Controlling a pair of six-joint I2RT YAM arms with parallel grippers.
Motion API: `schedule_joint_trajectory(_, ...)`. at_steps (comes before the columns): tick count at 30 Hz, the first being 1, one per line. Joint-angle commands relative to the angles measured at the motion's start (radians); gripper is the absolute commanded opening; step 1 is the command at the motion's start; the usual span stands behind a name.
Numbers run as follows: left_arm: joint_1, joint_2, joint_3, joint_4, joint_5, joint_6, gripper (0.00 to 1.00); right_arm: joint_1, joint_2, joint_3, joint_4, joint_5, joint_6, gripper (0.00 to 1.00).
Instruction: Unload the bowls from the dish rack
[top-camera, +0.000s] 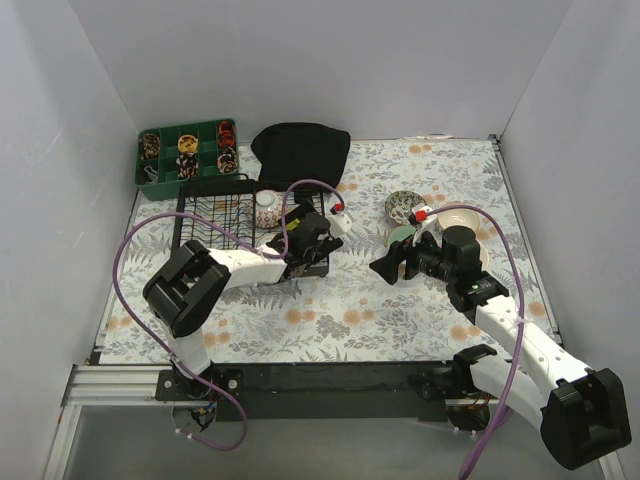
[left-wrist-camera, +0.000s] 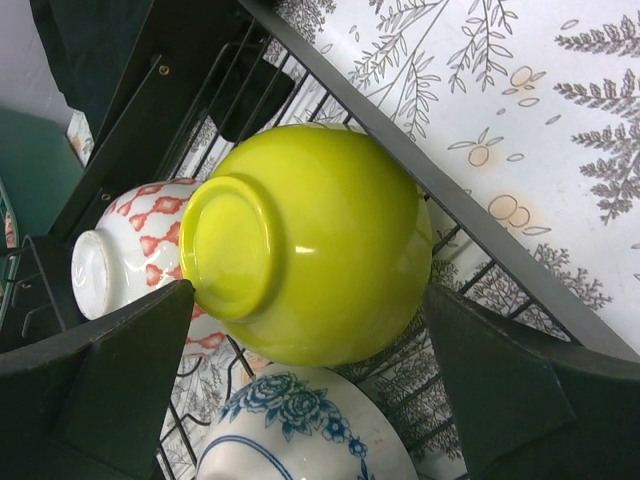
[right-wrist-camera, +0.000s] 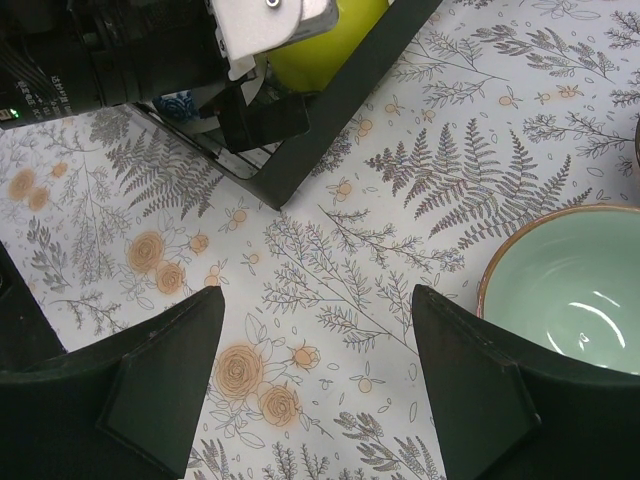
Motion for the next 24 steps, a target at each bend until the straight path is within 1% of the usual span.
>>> schedule_joint_trajectory(1, -0.015, -0.052, -0.028, -0.115, 0.037, -0.059, 0.98, 0.005, -0.006, -0.002, 0.048, -0.016, -0.011, 0.84)
schedule_joint_trajectory(6, -0.015, -0.134, 0.005, -0.126, 0.060, -0.036, 0.98, 0.005, -0.015, -0.005, 0.048, -0.018, -0.011, 0.84)
schedule_joint_trajectory(11, -0.015, -0.159, 0.026, -0.168, 0.082, -0.034, 0.98, 0.003, -0.029, -0.008, 0.048, -0.019, -0.011, 0.84)
schedule_joint_trajectory(16, -0.022, -0.174, -0.028, -0.174, 0.084, -0.054, 0.98, 0.005, -0.040, -0.013, 0.048, -0.019, -0.011, 0.84)
schedule_joint_trajectory(24, -0.055, -0.216, -0.096, -0.089, 0.041, -0.036, 0.98, 0.005, -0.031, -0.013, 0.048, -0.022, -0.011, 0.84)
